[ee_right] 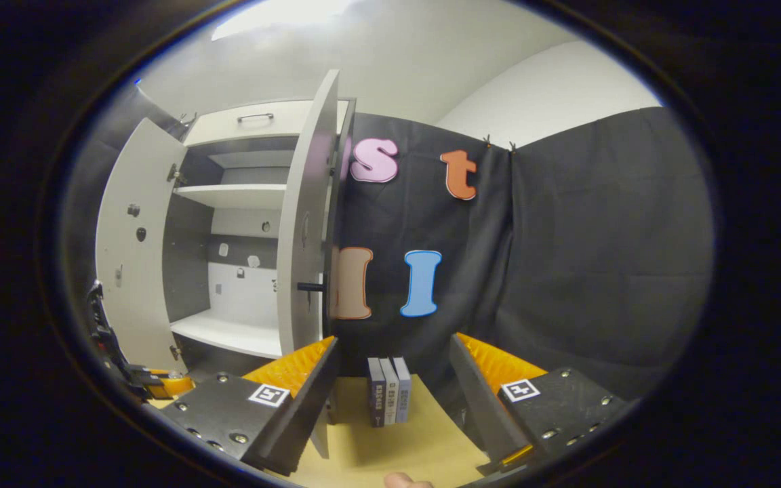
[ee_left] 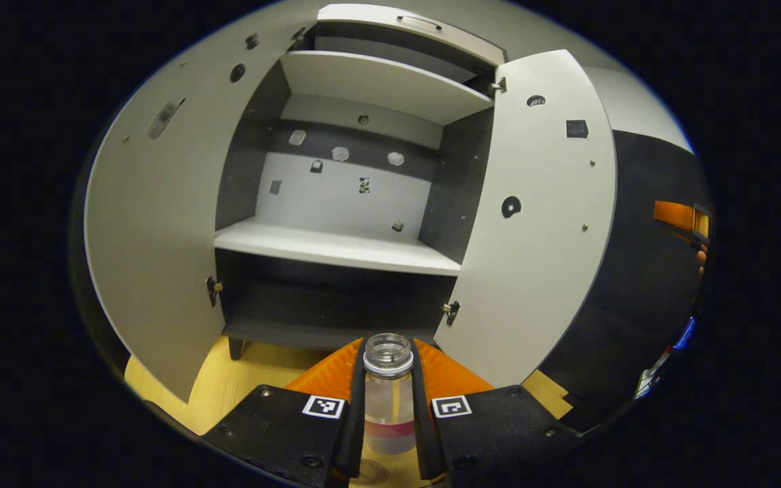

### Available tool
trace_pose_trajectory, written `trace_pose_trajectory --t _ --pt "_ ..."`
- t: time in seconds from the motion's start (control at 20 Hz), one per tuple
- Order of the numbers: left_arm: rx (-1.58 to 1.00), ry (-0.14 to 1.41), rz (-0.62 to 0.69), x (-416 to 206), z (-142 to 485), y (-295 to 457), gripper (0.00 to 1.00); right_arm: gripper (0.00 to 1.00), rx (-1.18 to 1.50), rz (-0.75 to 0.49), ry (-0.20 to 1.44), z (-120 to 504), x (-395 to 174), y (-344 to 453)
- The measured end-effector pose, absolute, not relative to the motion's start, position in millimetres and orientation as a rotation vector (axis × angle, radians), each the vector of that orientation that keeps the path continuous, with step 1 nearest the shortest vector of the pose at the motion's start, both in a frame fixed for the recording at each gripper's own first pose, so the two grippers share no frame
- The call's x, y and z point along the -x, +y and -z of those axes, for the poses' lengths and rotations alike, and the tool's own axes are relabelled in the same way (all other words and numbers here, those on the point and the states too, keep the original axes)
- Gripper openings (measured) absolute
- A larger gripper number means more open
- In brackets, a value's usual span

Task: Grasp the bottle in the cabinet with the left hand and place it on the coaster, then close the right door with the right hand and the left door with the left hand.

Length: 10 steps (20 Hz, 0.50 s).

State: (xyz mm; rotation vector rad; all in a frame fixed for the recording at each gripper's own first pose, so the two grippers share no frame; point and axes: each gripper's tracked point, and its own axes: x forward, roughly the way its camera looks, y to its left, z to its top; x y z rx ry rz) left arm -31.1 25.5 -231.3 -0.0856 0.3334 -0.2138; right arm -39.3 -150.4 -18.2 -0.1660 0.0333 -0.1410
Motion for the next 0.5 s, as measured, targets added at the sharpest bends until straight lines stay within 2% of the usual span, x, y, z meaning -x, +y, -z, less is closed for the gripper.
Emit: trace_pose_trajectory --t 0.25,0.3,0.35,0.5 --pt "0.1 0.383 0.09 59 276 48 0.33 0.98 0.186 0.076 0.02 15 33 -144" --pt "0.092 0.384 0.069 63 283 53 0.33 0.94 0.188 0.063 0.017 14 33 -144" --pt "0.084 0.382 0.047 68 290 56 0.33 0.98 0.192 0.052 0.017 14 34 -144" --pt "0.081 0.402 -0.007 76 318 68 0.33 0.96 0.201 0.025 0.025 16 34 -145"
